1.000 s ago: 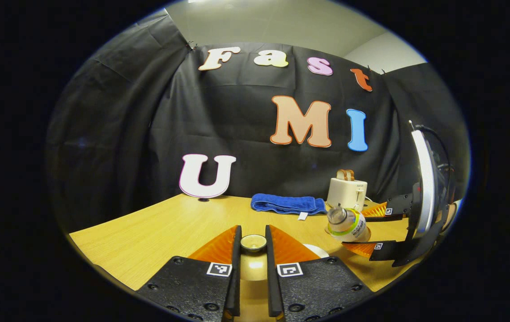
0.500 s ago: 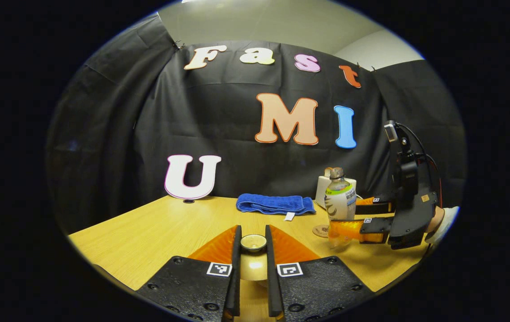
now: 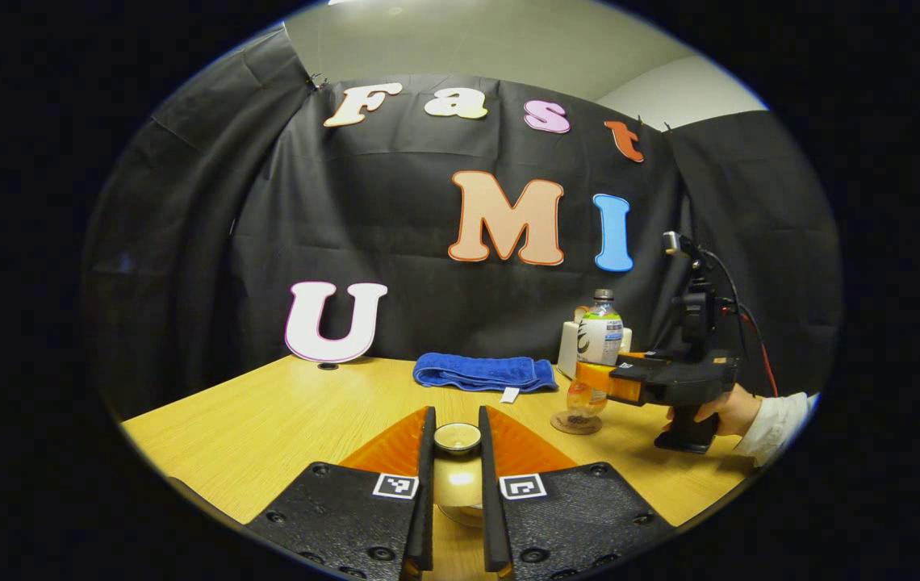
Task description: Open the teacup lid with one hand, grasp the water bottle and pour water into the teacup with the other hand; after pouring, place the water bottle on the coaster and then close the teacup lid.
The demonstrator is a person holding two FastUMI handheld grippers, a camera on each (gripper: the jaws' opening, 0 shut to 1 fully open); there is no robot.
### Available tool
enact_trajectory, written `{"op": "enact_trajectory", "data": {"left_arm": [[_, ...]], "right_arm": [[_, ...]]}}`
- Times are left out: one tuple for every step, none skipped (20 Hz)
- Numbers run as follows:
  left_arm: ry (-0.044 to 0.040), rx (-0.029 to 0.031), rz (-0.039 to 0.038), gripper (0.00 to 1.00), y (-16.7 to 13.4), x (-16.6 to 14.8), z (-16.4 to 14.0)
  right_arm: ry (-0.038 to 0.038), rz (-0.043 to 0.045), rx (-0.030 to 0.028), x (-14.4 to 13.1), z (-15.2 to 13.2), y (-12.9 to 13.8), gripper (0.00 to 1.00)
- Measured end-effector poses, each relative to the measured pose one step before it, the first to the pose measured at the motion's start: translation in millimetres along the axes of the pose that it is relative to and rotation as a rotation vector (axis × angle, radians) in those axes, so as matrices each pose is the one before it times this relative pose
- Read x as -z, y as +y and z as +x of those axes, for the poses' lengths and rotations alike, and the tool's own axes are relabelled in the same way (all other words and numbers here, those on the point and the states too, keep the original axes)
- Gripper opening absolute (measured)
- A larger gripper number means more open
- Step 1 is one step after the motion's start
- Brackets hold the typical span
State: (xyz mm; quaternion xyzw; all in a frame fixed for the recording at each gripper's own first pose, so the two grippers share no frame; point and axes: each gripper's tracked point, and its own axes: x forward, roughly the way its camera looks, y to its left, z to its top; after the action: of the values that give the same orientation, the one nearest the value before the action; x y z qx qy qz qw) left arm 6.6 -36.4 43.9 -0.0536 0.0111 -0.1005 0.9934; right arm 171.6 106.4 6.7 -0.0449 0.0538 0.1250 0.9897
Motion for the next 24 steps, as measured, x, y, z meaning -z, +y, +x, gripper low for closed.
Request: {"op": "enact_trajectory", "data": {"left_arm": [[0.00017,-0.00104,0.00164,0.22,0.32,-0.91,-0.12],[-0.00102,0.00044,0.0012,0.22,0.75,0.84,-0.45],[-0.00119,0.00012,-0.0003,0.22,-0.35,-0.27,0.1],[0.00082,0.00103,-0.00022,0.22,-1.04,-0.01,-0.2],[0.00131,0.00052,-0.00284,0.22,0.22,0.88,0.68],[0.00208,0.00185,-0.00465,0.22,-0.31,1.61,-0.34],[0.00268,0.0023,-0.00437,0.22,-1.43,0.81,0.22],[0.00384,0.00102,-0.00375,0.22,-0.29,2.2,1.24],[0.00237,0.00115,-0.00365,0.22,-0.29,0.62,1.14],[0.0023,-0.00034,-0.00304,0.22,0.21,1.58,0.03],[0.00187,0.00091,-0.0019,0.22,0.05,0.54,1.29],[0.00341,-0.00076,-0.00054,0.22,0.29,1.27,1.29],[0.00236,-0.00232,0.00174,0.22,0.38,0.9,0.92],[0.00293,-0.00065,0.0016,0.22,0.05,2.57,1.96],[0.00442,0.00403,-0.00062,0.22,-1.33,1.55,1.13],[0.00565,0.00611,-0.00114,0.23,-2.32,2.77,1.38],[0.00326,0.00702,-0.00197,0.23,-2.69,2.06,1.46],[0.0039,0.00775,-0.00178,0.23,-2.68,2.53,1.88],[0.00506,0.00683,0.00066,0.22,-2.62,3.1,3.33],[0.00627,0.00479,0.00152,0.22,-1.41,3.79,4.16],[0.00436,0.00649,-0.00021,0.22,-1.7,2.54,3.19],[0.0101,0.00598,-0.00083,0.22,-2.74,4.0,3.69],[0.01095,0.00531,-0.00099,0.22,-2.38,4.99,3.33],[0.00943,0.005,-0.00041,0.23,-1.79,4.33,3.15]], "right_arm": [[0.00529,0.00509,0.01629,4.0,4.6,-4.82,0.69],[0.00788,0.00401,0.01181,3.46,1.49,-3.58,0.7],[0.00895,0.00676,0.00703,5.19,4.93,-1.95,0.7],[0.01097,0.00771,0.0028,4.23,3.12,-0.6,0.69],[0.01192,0.00403,0.00513,4.42,3.14,-1.25,0.68],[0.0102,-0.00053,0.00556,4.96,3.03,-1.58,0.68],[0.01077,-0.00397,0.00335,5.46,2.06,-0.99,0.7],[0.0168,-0.00397,0.00234,4.8,0.82,-0.95,0.7],[-0.00499,0.00373,-0.00408,-1.13,0.0,1.12,0.7],[0.00437,0.00294,0.00161,0.99,0.01,-0.85,0.7],[0.00499,-0.00065,-0.00603,0.47,-0.88,1.3,0.71],[0.00357,-0.00846,0.00078,1.13,-1.29,0.33,0.75],[0.0026,-0.01276,0.00785,2.08,-0.85,-1.93,0.77],[0.00101,-0.00701,-0.00059,1.72,-0.98,0.47,0.76],[0.00555,-0.00339,-0.00182,2.27,-1.6,0.86,0.76],[0.00215,-0.00102,-0.00341,0.92,-2.08,1.02,0.75],[-0.00109,-0.00184,-0.00029,0.3,-0.2,0.58,0.84],[-0.00199,-0.00542,0.00968,-1.66,-3.19,-2.55,0.9],[-0.00703,0.00006,0.00136,-1.23,-4.46,-0.32,1.0],[-0.0064,0.00451,-0.00231,-2.68,-5.41,0.26,1.0],[-0.00632,0.00522,-0.00064,-2.65,-4.35,-0.45,1.0],[-0.0086,0.00513,-0.0035,-3.17,-5.44,0.39,1.0],[-0.01112,0.00339,-0.00134,-3.07,-6.83,-1.85,1.0],[-0.01186,0.00005,-0.00132,-4.16,-6.22,-0.28,1.0]]}}
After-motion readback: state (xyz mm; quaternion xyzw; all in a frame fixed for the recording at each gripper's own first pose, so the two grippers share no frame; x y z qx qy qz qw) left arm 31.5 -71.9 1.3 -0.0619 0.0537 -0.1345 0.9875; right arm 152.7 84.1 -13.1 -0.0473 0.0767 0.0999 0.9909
